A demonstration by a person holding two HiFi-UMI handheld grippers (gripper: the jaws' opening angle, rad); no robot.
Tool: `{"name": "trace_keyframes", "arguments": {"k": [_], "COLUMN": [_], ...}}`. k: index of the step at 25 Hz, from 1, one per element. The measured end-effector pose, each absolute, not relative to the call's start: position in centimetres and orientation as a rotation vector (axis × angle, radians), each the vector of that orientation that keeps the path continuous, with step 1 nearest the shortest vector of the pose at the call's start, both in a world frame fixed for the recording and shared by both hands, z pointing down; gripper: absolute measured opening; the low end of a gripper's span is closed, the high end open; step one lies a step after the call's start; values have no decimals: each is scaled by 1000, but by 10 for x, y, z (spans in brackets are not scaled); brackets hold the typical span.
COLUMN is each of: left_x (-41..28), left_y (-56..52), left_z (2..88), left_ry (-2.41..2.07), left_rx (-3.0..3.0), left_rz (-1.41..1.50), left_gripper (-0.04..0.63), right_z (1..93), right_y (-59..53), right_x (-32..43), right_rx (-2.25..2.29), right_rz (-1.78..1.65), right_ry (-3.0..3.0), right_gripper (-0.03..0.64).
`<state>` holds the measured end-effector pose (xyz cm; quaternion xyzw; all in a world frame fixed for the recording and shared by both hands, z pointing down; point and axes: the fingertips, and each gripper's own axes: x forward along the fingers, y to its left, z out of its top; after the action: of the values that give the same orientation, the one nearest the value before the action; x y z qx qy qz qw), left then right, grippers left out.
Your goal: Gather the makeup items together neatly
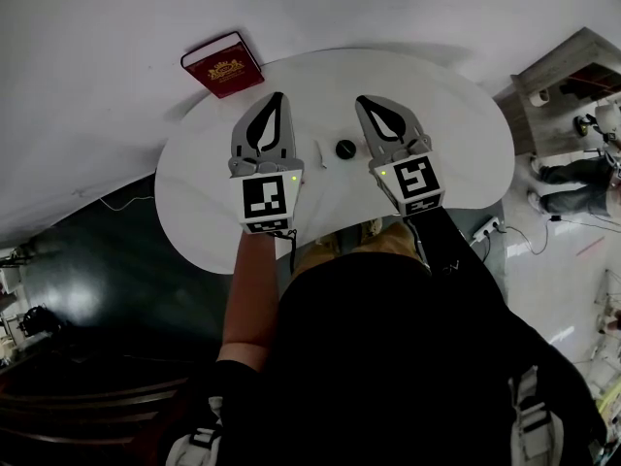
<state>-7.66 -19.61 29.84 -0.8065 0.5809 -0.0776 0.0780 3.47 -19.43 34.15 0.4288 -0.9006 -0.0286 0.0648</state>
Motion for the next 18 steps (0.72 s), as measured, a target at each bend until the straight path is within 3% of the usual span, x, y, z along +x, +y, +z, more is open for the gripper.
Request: {"name": "trace_keyframes", "arguments": {"k": [18], "left_x": [-95], "left_y": [-196], "left_z": [297], "left_ry": [1789], "left_rx": [-2386], "left_rz": [-220], "left_gripper": [6], "right_z": [335], "right_y": [-191], "right_x": [7], "right_rx": [1185], "right_rz": [-126], "right_ry": [-2774], "right_gripper": [5]}}
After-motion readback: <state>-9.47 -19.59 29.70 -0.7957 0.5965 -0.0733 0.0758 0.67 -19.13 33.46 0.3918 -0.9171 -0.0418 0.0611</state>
